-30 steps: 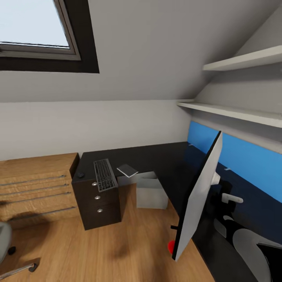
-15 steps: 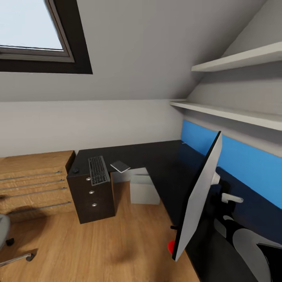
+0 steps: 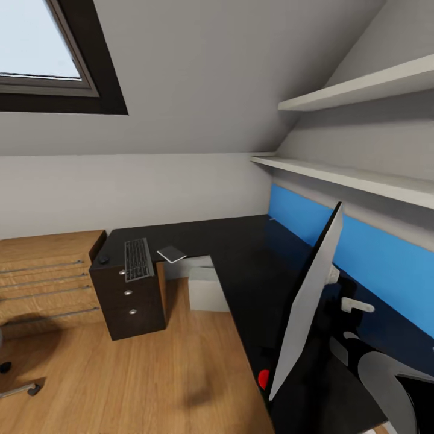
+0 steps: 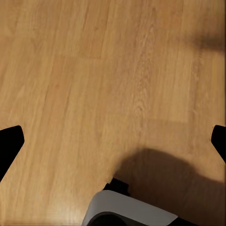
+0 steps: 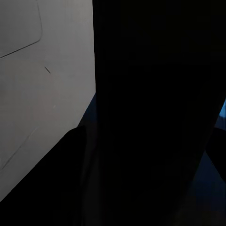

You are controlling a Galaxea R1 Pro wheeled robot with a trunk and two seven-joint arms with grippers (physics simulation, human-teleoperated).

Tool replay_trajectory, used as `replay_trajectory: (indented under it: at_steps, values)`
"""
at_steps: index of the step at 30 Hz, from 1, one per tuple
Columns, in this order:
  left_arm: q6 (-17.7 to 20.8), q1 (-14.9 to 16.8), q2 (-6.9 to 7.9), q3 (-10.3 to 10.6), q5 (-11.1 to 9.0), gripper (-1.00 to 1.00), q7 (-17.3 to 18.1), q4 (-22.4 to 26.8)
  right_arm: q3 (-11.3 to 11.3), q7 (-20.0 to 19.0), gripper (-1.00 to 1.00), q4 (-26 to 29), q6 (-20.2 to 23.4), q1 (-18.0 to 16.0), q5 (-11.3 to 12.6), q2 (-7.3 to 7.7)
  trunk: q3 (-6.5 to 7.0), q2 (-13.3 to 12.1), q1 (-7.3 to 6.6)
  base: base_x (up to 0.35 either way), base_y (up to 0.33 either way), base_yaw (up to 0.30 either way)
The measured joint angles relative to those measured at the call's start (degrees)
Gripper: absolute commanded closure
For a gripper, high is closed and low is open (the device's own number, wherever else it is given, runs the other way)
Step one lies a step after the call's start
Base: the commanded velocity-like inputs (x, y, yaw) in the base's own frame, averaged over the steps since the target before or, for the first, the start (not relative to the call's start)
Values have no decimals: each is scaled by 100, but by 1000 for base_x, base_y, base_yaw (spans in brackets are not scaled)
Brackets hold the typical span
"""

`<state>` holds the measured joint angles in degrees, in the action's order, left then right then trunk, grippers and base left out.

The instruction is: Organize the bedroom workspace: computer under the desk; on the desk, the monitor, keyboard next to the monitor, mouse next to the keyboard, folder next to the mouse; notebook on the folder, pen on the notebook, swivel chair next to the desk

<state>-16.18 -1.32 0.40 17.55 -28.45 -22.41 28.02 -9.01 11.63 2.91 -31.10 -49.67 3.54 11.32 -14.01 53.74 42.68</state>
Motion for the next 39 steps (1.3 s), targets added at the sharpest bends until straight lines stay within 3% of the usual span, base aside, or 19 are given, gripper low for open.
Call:
replay_trajectory:
  at_steps: [2, 15, 21, 25, 26, 27, 28, 29, 30, 31, 32, 34, 39]
  values:
    - [-2, 0, 1, -4, 0, -100, 0, 1, 152, 4, 100, -9, -2, 2, 33, 1, -1, -1, 0, -5, -41, 0]
    - [-2, 0, 4, -8, 0, -100, 0, 1, 75, 7, 100, -7, -1, -1, 26, -1, 0, 0, 0, -1, -4, 0]
    - [-2, -2, 7, -11, -1, -100, 0, 3, 149, 25, 100, -15, -35, 1, 131, -9, -1, 0, 0, 0, 0, 31]
    - [-3, -2, 7, -9, -1, -100, 0, 3, 106, 18, 100, -17, -8, -5, 49, -15, 0, 1, -1, 0, 0, 185]
    - [-2, -3, 6, -13, 0, -100, -1, 7, 245, 35, 100, -21, -45, 0, 176, -12, -2, -1, 0, 0, 0, 217]
    - [-4, -1, 6, -7, -3, -100, 0, 1, -38, 0, 100, -5, 21, -9, -77, -17, 1, 0, 0, 0, 0, 224]
    - [-2, -2, 6, -11, 0, -100, -1, 6, 286, 32, 100, -27, -37, 0, 186, -8, -2, 1, -1, 0, 0, 229]
    - [-4, -1, 7, -8, -1, -100, 0, 1, -11, 1, 100, 0, 20, -5, -80, -15, 1, 1, 0, -7, -5, 232]
    - [-1, -3, 6, -12, 1, -100, -1, 5, 282, 32, 100, -27, -36, 1, 185, -6, -2, 1, -1, -23, -15, 233]
    - [-2, -1, 6, -9, 0, -100, 0, 2, -21, 3, 100, 10, 11, -4, -66, -13, 1, 0, 0, -74, -42, 233]
    - [-2, -2, 6, -10, 1, -100, 0, 3, 192, 27, 100, -22, -23, -2, 109, -9, -1, 1, 0, -102, -54, 217]
    - [-3, 0, 6, -6, -1, -100, 0, -1, 77, -5, 100, -12, 14, -6, -42, -12, 1, 0, 2, -193, -93, 108]
    - [-3, 0, 5, -6, 0, -100, 0, 0, 118, 3, 100, -12, -1, -2, 8, -13, 0, -1, 3, -258, -143, 33]
